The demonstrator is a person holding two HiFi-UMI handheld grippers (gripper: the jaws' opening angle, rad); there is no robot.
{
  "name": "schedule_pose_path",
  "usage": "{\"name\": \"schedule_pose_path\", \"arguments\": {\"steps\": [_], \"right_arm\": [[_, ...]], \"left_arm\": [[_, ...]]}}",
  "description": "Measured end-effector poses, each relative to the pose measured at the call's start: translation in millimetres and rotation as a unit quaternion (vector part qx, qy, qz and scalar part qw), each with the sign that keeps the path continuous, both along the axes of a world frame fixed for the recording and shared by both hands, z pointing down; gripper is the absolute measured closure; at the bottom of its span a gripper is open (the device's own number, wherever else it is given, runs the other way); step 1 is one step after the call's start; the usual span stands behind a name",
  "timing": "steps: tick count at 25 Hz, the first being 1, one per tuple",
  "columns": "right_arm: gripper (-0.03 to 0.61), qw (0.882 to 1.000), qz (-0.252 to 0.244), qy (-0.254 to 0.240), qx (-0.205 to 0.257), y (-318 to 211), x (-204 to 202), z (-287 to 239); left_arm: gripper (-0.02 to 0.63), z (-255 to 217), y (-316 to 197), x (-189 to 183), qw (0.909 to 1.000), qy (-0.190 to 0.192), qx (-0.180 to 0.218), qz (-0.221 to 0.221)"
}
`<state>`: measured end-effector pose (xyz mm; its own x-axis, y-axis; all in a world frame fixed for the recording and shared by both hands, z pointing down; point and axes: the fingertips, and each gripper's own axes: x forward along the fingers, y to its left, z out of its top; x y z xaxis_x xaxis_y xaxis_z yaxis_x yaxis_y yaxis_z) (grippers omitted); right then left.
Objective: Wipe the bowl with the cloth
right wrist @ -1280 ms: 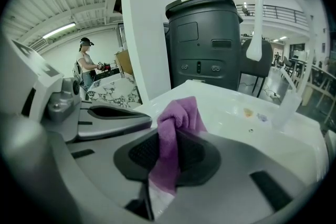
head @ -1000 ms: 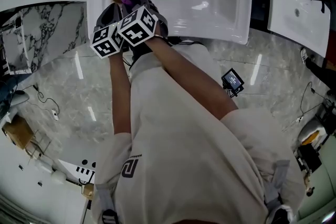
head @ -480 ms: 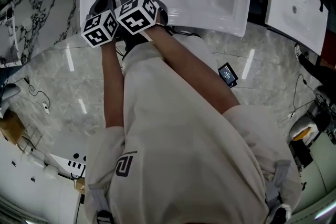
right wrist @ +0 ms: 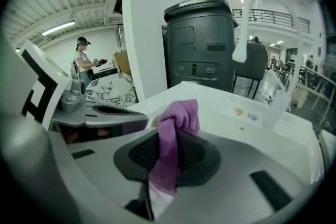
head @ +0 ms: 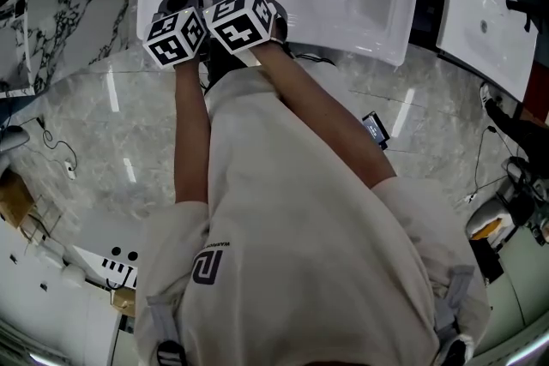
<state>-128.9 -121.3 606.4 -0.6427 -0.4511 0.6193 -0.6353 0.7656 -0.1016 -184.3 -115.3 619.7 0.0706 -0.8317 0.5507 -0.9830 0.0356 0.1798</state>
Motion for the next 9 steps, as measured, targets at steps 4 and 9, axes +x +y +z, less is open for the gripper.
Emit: {"name": "schedule_pose_path", "arguments": {"steps": [4,9], "right_arm": [[0.514,1.0,-0.001,0.004,0.0,0.6,1.6,2.6],[0.514,1.0,0.004,0.01,-0.003,-0.9,3.1,1.5]], "left_arm": [[0.607,-0.6,-0.7,2.4,1.0,0.003,0.004,0.001],[0.607,-1.5,-0.9,2.8,1.0,0.008,0.0,0.005]]}}
